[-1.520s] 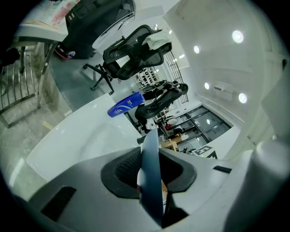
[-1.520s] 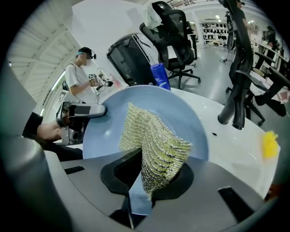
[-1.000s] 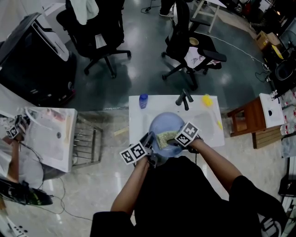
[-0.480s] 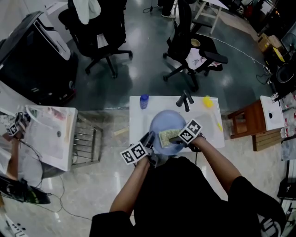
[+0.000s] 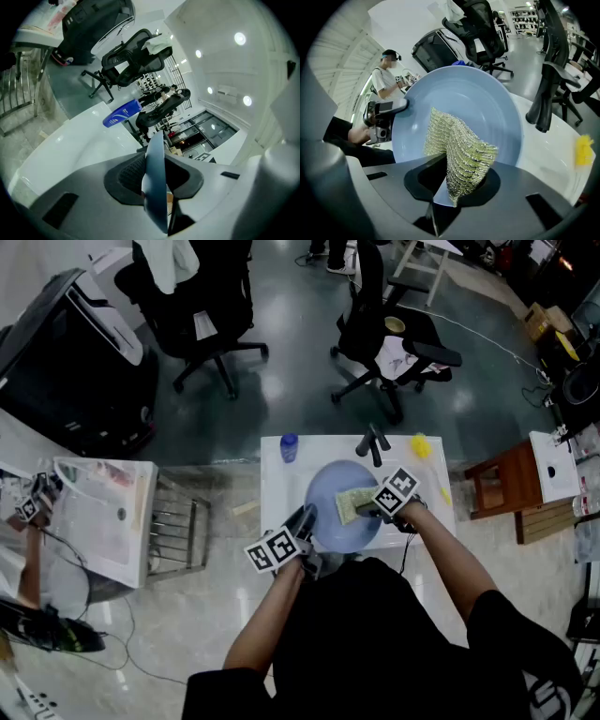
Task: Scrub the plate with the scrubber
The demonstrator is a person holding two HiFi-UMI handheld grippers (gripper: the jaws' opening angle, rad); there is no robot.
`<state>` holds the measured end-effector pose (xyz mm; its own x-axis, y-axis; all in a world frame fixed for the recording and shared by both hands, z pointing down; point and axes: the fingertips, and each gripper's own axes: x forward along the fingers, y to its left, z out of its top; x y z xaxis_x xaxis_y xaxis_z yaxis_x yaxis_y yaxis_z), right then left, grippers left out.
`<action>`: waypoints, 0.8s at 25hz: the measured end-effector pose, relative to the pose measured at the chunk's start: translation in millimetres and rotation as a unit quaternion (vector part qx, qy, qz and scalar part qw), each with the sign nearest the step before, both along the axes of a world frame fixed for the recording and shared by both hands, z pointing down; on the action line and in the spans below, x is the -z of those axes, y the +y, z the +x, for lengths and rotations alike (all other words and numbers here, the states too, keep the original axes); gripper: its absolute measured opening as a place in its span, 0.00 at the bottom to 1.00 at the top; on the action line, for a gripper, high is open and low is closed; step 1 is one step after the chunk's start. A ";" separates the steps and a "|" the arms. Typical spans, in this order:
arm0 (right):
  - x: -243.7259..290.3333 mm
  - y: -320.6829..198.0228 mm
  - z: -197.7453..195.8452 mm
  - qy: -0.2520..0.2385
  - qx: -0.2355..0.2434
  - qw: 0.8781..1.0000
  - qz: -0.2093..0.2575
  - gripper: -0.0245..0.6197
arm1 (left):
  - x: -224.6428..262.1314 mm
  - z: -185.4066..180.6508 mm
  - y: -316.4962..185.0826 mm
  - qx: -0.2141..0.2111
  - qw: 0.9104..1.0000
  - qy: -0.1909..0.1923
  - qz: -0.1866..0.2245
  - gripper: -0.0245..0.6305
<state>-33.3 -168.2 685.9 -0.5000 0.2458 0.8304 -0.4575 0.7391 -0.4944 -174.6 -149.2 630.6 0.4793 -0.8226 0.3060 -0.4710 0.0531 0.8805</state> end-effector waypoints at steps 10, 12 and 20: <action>-11.0 -37.9 47.9 0.059 0.001 0.996 0.065 0.14 | -1.0 10.6 -3.5 0.015 1.000 -0.004 -0.009 0.18; -14.2 -41.9 55.1 0.069 0.008 0.995 0.077 0.14 | -3.6 13.3 -4.0 0.020 1.000 -0.006 -0.015 0.18; -23.5 -16.2 66.4 0.051 0.044 0.997 0.048 0.14 | -7.5 26.6 -15.5 0.036 0.999 -0.015 -0.026 0.18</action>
<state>33.1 -184.4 709.3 -0.3927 0.2026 0.8971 -0.4330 0.8198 -0.3747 -148.0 -164.7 638.1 0.4094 -0.8372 0.3627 -0.4908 0.1330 0.8611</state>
